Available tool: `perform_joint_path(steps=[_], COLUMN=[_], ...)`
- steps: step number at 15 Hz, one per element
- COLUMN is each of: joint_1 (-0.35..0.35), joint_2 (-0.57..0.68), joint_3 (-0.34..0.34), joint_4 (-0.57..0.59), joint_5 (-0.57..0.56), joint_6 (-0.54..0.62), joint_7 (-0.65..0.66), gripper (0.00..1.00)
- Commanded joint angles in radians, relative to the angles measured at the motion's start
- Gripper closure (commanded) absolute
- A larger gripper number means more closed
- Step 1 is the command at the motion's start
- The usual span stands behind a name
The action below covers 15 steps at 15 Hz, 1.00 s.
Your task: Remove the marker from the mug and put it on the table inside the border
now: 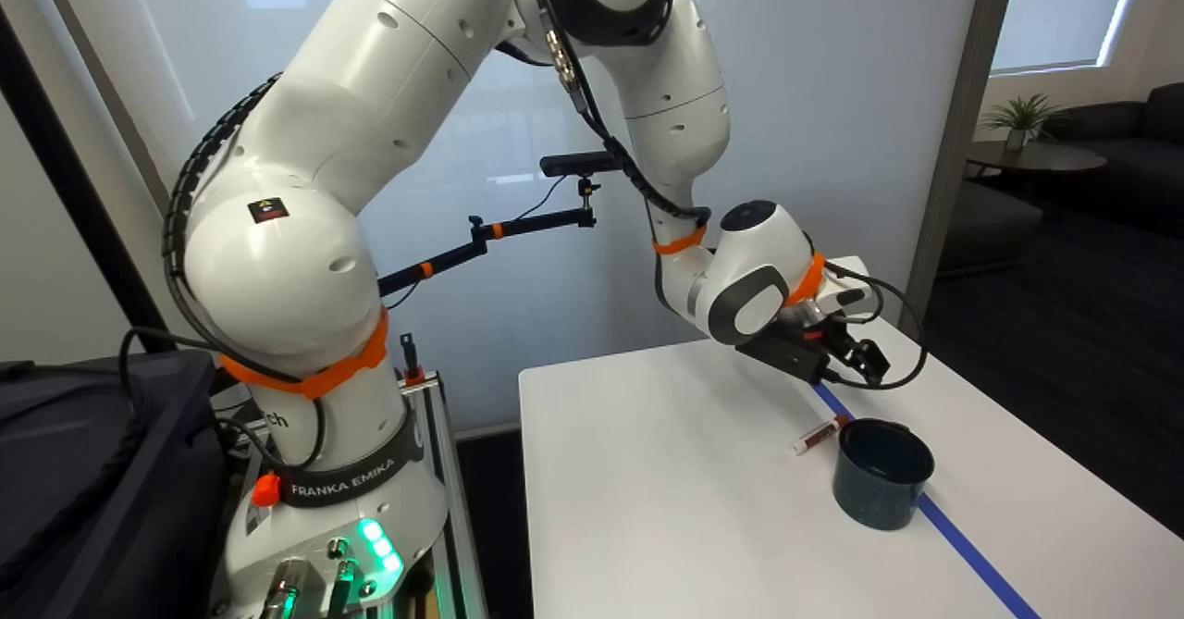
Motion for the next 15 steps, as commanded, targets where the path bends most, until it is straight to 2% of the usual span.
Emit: perform_joint_path(steps=[1,3,7,12,13,15], joint_1=[0.151,0.268,0.555,0.926,0.802,0.891], joint_2=[-0.099,-0.161,-0.28,-0.353,-0.301,-0.324], joint_3=[-0.121,-0.213,-0.433,-0.73,-0.638,-0.703], joint_4=[-0.095,-0.156,-0.27,-0.405,-0.329,-0.371], joint_5=[0.108,0.185,0.342,0.501,0.445,0.476], joint_6=[-0.055,-0.101,-0.199,-0.162,-0.184,-0.181], joint_7=[0.017,0.028,0.028,0.093,0.069,0.084], gripper=[0.0,0.0,0.0,0.0,0.0,0.0])
